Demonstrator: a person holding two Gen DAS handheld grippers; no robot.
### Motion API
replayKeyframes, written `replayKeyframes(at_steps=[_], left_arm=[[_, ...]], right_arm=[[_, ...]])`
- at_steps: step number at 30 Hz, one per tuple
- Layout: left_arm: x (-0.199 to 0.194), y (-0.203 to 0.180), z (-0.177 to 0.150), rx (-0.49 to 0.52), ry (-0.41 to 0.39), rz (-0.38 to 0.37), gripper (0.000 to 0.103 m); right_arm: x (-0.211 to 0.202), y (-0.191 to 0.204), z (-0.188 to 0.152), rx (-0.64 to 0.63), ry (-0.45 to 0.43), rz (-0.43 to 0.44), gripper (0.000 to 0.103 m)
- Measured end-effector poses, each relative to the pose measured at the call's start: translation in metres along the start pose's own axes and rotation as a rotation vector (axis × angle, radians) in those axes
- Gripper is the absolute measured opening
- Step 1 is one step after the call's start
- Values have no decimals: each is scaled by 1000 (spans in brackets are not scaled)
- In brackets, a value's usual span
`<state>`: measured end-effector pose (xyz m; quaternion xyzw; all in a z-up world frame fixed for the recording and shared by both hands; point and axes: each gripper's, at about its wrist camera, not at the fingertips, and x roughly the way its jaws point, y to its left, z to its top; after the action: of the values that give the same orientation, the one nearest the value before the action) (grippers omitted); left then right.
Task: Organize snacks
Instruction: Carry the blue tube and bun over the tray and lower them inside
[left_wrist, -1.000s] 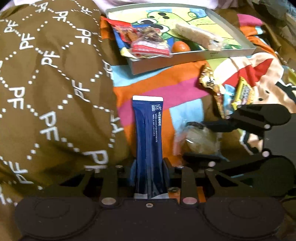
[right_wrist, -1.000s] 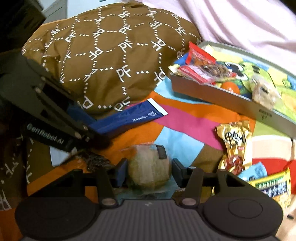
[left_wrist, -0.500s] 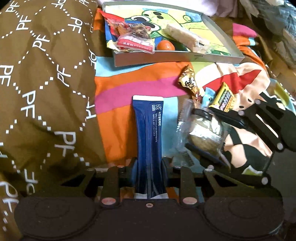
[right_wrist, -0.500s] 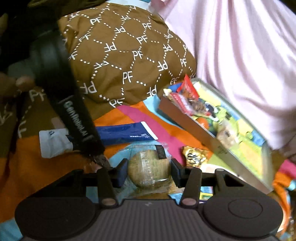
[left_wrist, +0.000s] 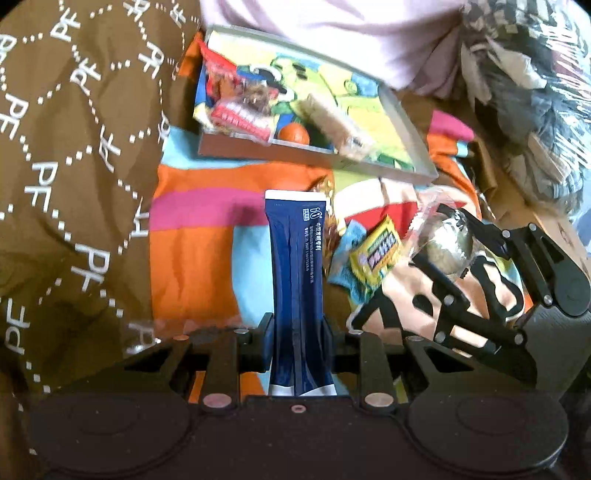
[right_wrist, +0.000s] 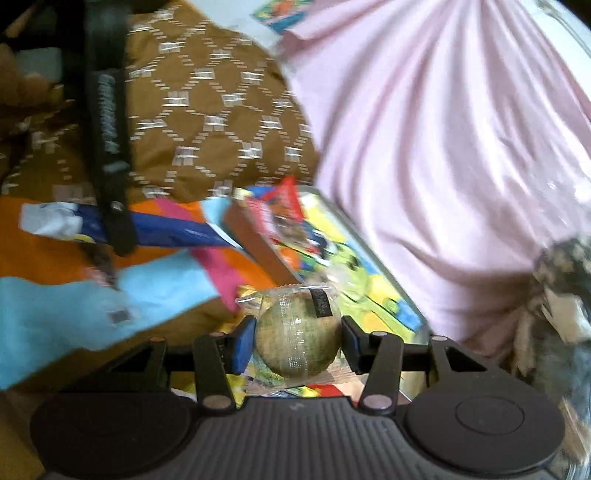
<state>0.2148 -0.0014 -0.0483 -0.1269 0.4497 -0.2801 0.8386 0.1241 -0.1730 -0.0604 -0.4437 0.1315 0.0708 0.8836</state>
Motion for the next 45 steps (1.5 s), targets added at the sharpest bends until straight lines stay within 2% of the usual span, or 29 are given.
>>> replayKeyframes(at_steps=[3,6,8,11,14,19,23,30,36,45], left_arm=[[-4,-11,2,35,-48,36,28],[-8,-15,5,14,-102,33,28],[-11,-18,10,1,-148,38,28],[-14,-24,23,-15,-212,83,28],[-12,-24,42,-75,-236,99,28],[2,-35,75,-63,-294,134,28],[22,-39,108,-106,-332,137,28],[60,-29,155,-244,-319,174,28],[87,-29,169,-223,-272,258,28],[115,-32,177,-195,-234,300,28]], right_arm=[[8,-17,1,153,16,-15,53],[17,-32,4,254,6,-17,53],[20,-35,4,270,-13,-29,53],[32,-37,3,288,-37,-58,53],[44,-46,-5,352,-45,-78,53],[65,-68,-19,464,-57,-117,54],[81,-83,-23,518,-67,-148,54],[104,-105,-25,579,-84,-155,54],[125,-113,-28,630,-51,-103,54],[148,-115,-32,679,8,-30,54]])
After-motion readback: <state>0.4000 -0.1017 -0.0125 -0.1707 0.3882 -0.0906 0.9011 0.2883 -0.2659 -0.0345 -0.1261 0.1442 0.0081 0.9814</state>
